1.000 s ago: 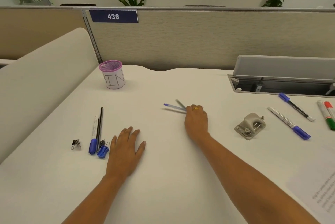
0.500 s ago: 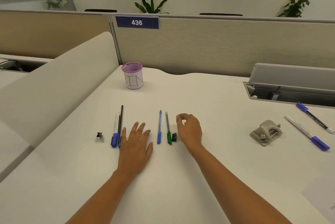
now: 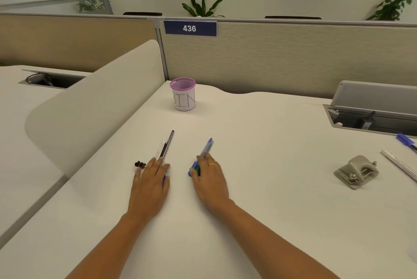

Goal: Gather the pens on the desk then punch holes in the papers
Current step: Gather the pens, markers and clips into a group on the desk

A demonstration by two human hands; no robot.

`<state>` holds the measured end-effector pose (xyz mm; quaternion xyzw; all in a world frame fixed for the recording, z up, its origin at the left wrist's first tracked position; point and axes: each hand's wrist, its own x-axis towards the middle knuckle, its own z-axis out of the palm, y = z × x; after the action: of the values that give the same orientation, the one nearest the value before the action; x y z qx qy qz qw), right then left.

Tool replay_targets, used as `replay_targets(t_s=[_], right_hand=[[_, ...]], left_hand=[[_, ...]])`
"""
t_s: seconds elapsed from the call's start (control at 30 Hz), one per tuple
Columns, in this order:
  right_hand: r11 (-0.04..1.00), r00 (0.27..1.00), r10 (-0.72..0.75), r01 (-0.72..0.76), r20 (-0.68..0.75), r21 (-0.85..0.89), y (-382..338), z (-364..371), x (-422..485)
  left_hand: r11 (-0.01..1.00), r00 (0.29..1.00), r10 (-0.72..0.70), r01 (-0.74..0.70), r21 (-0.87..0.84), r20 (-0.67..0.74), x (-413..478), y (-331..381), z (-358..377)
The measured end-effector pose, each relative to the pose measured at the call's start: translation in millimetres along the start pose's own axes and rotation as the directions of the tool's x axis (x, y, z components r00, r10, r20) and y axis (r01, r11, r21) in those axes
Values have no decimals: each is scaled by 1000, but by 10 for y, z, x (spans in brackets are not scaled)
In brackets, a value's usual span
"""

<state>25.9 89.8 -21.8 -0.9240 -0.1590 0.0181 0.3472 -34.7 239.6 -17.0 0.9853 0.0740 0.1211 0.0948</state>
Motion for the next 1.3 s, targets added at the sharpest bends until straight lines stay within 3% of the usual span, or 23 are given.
replay_targets(t_s=[0.37, 0.53, 0.8, 1.1, 1.3], right_hand=[[991, 985, -132, 130, 107, 28, -525, 447, 111], [952, 967, -183, 131, 175, 275, -668, 496, 166], [831, 999, 32, -22, -8, 556, -587, 439, 161], [929, 999, -53, 52, -8, 366, -432, 372, -11], [973, 991, -136, 130, 18, 191, -222, 192, -250]], left_hand=[[984, 984, -175, 173, -40, -42, 41, -222, -17], [983, 980, -182, 180, -30, -85, 20, -198, -49], [980, 977, -195, 191, -61, -87, 21, -185, -66], [990, 981, -131, 138, 36, -140, -90, -90, -173], [995, 997, -33, 39, 87, -69, -285, 91, -207]])
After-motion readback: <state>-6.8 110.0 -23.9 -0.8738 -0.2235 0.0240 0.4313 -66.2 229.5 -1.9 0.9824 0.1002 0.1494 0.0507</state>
